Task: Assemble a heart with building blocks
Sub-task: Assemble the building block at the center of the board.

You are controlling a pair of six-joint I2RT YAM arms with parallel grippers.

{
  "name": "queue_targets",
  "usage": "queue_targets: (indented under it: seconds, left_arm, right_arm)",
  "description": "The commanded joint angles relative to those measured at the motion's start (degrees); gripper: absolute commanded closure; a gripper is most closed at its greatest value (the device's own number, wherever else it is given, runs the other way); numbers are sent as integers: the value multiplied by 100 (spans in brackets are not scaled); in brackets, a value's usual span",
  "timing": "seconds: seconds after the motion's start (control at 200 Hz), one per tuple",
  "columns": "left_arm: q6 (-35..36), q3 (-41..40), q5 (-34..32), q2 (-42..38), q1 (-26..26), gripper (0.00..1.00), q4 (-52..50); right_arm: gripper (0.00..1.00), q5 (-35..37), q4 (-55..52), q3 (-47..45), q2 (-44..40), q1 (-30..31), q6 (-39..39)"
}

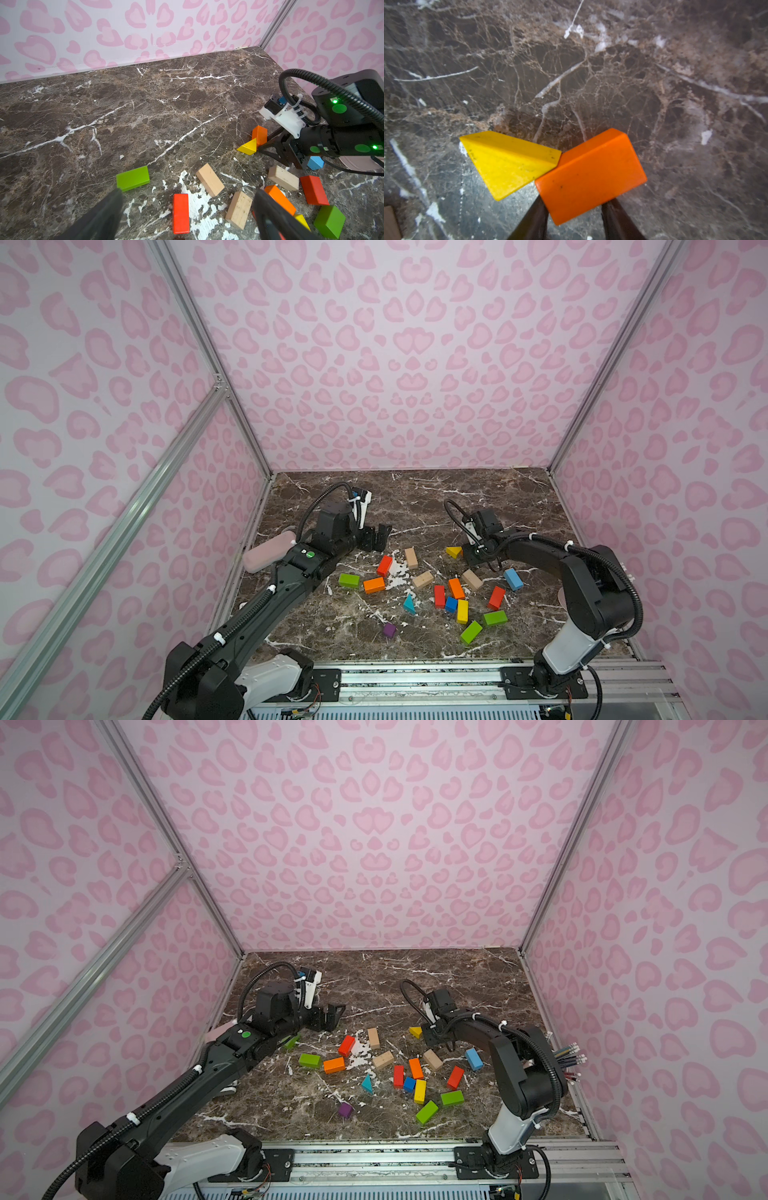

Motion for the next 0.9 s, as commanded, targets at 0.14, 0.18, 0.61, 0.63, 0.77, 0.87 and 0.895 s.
queue_targets:
  seconds: [0.14, 0.18, 0.61, 0.63, 0.77, 0.87, 0.895]
  left_arm:
    - [56, 58, 65, 70, -11, 0, 124]
    - [73, 59, 120, 94, -9, 0, 129]
    - [175, 92, -371, -161, -9, 2, 69]
    - [174, 93, -405, -195, -9, 1, 84]
    - [197, 12, -573, -481, -10, 2, 166]
    - [205, -38, -681, -672, -9, 2, 221]
    - [201, -41, -706, -725, -9, 1, 232]
  right_arm:
    - [46, 27, -92, 61, -216, 5, 174]
    - [45, 6, -91, 27, -317, 6, 266]
    - [42, 1, -91, 192, -987, 1381, 1135]
    - [42, -4, -78, 242, -948, 1449, 1173]
    - [42, 225, -128, 751, -427, 1893, 1503]
    - [42, 380, -197, 1163, -10, 2140, 1677]
    - [42, 417, -231, 1277, 94, 2193, 1727]
